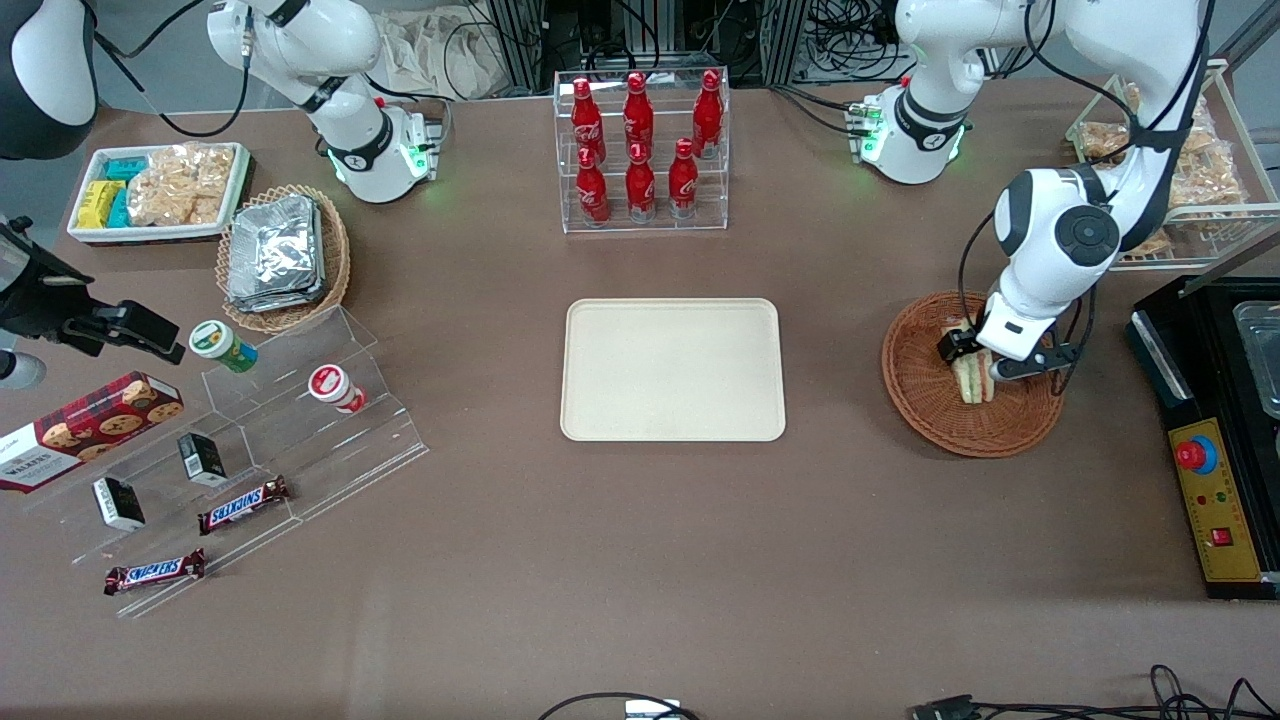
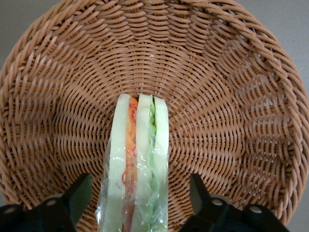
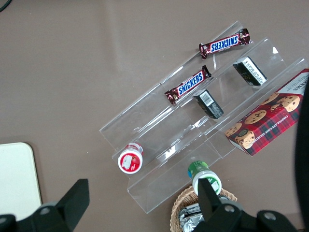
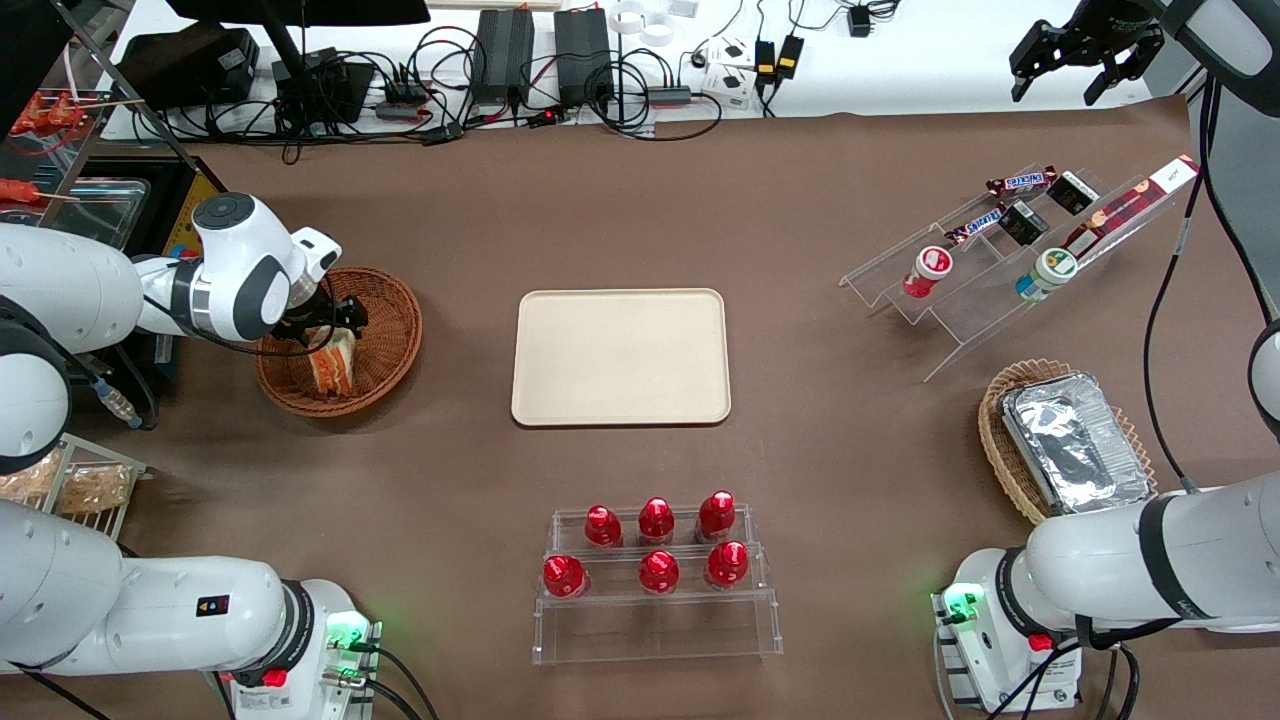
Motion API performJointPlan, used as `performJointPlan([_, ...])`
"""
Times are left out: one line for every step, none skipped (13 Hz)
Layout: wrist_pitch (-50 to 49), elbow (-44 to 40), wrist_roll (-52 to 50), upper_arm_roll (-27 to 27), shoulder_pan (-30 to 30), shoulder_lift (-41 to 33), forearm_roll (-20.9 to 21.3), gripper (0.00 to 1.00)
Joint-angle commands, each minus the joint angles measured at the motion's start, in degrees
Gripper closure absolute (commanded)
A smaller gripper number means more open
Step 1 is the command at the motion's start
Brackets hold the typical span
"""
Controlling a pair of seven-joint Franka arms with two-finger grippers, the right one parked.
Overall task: Place sandwich from basket to tray
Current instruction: 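Lower the left gripper around the sandwich and close on it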
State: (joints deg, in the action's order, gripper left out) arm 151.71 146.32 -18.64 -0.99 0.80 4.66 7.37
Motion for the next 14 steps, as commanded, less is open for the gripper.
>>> performJointPlan([0.9,0.1,0.0,0.0,0.3,-0.4,1.3,1.0])
performJointPlan([0.9,0.1,0.0,0.0,0.3,-0.4,1.3,1.0])
performJointPlan([0.9,0.1,0.0,0.0,0.3,-0.4,1.3,1.0])
performJointPlan([0.5,0.0,0.0,0.0,0.3,-0.4,1.3,1.0])
performJointPlan([0.1,0.0,-0.1,0.0,0.3,-0.8,1.3,1.0])
performJointPlan([-2.0,-0.3,0.0,0.0,0.2,-2.0,1.3,1.0])
performJointPlan([-6.1,-0.9,0.0,0.0,-0.1,-4.3,1.3,1.0])
performJointPlan([-9.6,-1.0,0.0,-0.1,-0.3,-7.1,1.3,1.0])
performJointPlan([-12.4,-1.5,0.4,-0.2,-0.4,-9.9,1.3,1.0])
performJointPlan([-16.0,-3.0,1.7,-0.2,-0.6,-12.0,1.3,1.0])
performJointPlan([-20.5,-5.4,3.2,-0.1,-0.7,-13.5,1.2,1.0])
performJointPlan([-26.6,-9.1,4.7,-0.1,-0.7,-14.6,0.8,1.0])
performJointPlan([-33.3,-13.9,5.8,-0.2,-0.8,-14.8,0.1,1.0])
performJointPlan([-40.5,-20.0,6.6,-0.2,-1.1,-14.7,-0.4,1.0])
